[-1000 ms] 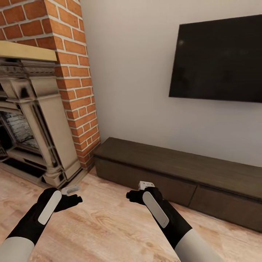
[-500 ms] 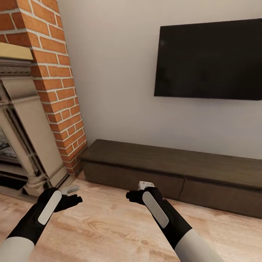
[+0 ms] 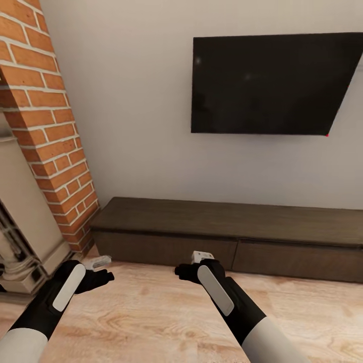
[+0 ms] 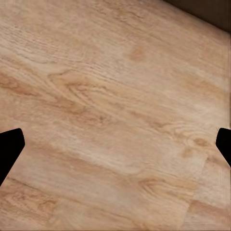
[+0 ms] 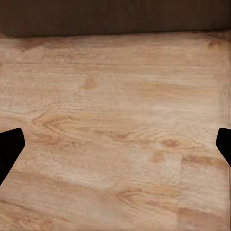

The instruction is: Place each of the two pumpkins and all three candles from the living room inside a cabinet in the living room (use any cabinet), then make sure every cabinet is closed, and position the cauldron so it is next to a table in the living room.

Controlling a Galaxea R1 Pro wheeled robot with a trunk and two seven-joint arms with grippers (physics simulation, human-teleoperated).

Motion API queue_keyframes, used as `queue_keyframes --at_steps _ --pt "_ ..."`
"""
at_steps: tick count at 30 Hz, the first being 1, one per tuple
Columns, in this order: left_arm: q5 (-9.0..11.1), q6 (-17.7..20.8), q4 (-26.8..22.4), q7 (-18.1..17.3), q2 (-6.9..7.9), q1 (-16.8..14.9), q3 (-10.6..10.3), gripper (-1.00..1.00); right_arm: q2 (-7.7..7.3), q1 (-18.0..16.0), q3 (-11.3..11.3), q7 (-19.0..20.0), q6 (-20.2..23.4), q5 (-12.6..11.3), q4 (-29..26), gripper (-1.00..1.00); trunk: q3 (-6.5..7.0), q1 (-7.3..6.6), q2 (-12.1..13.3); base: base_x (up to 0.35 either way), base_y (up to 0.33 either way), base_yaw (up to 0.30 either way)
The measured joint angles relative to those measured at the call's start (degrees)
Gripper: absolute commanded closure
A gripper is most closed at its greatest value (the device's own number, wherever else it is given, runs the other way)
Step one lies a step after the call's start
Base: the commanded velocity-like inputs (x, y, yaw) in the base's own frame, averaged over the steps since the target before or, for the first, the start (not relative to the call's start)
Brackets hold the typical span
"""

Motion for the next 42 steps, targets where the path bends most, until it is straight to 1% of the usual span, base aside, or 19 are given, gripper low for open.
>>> queue_keyframes --at_steps 5,7,9,11,20,22,26,27,28,30,32,34,39,42 --pt "0.02 -0.02 -0.02 0.04 -0.02 0.01 -0.15 -1.00 0.01 -0.01 0.04 0.00 0.05 -0.04 0.02 -1.00 -0.01 0.00 0.00 0.001 0.101 -0.114" --pt "-0.01 -0.01 -0.02 0.09 -0.02 0.02 -0.61 -1.00 0.06 -0.01 0.07 0.00 0.06 -0.04 0.02 -1.00 -0.01 0.00 0.00 0.000 0.028 -0.026" --pt "-0.03 -0.03 -0.02 0.14 -0.01 0.02 -1.67 -1.00 0.11 -0.01 0.08 0.00 0.05 -0.04 0.02 -1.00 -0.01 0.00 0.00 0.022 -0.016 -0.009" --pt "-0.06 -0.03 -0.02 0.18 0.00 0.02 -2.20 -1.00 0.10 -0.01 0.08 0.00 0.05 -0.04 0.02 -1.00 -0.01 0.00 0.00 0.021 -0.020 -0.004" --pt "-0.08 0.00 -0.02 0.25 0.01 0.02 -2.55 -1.00 0.00 -0.01 0.10 0.00 -0.01 0.04 0.02 -1.00 -0.01 0.00 0.00 0.004 -0.030 -0.001" --pt "0.56 0.62 -0.66 -0.40 0.66 0.67 -3.19 -1.00 -0.43 -0.15 -0.55 0.64 -0.63 -0.55 0.67 -1.00 -0.01 0.00 0.00 0.000 0.000 0.000" --pt "1.83 0.48 -1.95 -1.68 1.95 1.95 -4.48 -1.00 -0.03 -0.10 -1.83 1.92 -1.90 -1.84 1.96 -1.00 -0.01 0.00 0.00 0.000 0.000 0.000" --pt "2.25 0.40 -2.27 -2.00 1.62 2.28 -4.81 -1.00 0.12 -0.09 -2.16 2.24 -2.22 -2.16 2.28 -1.00 -0.01 0.00 0.00 0.000 0.000 0.000" --pt "2.63 0.32 -2.59 -2.32 1.30 1.95 -4.49 -1.00 0.36 -0.06 -2.05 2.57 -2.55 -2.51 2.60 -1.00 -0.01 0.00 0.00 0.000 0.000 0.000" --pt "2.07 0.28 -3.23 -2.88 0.65 1.30 -3.85 -1.00 0.56 -0.03 -1.40 2.87 -3.21 -3.20 1.95 -1.00 -0.01 0.00 0.00 0.000 0.000 0.000" --pt "1.47 0.27 -2.82 -3.04 0.00 0.66 -3.21 -1.00 0.64 -0.03 -0.75 2.23 -3.87 -3.74 1.31 -1.00 -0.01 0.00 0.00 0.000 0.000 0.000" --pt "0.87 0.26 -2.74 -3.08 -0.64 0.54 -2.57 -1.00 0.63 -0.02 -0.11 1.59 -4.52 -3.79 0.67 -1.00 -0.01 0.00 0.00 0.016 0.043 0.000" --pt "-0.60 0.27 -2.82 -3.36 -2.26 0.47 -1.00 -1.00 0.61 -0.05 1.50 1.49 -6.16 -3.80 -0.94 -1.00 -0.01 -0.01 0.00 0.114 0.121 0.000" --pt "-1.44 0.25 -3.15 -3.41 -3.23 0.46 -0.67 -1.00 0.57 -0.04 2.42 1.30 -7.14 -3.84 -1.90 -1.00 -0.01 0.00 0.00 0.046 0.043 0.000"
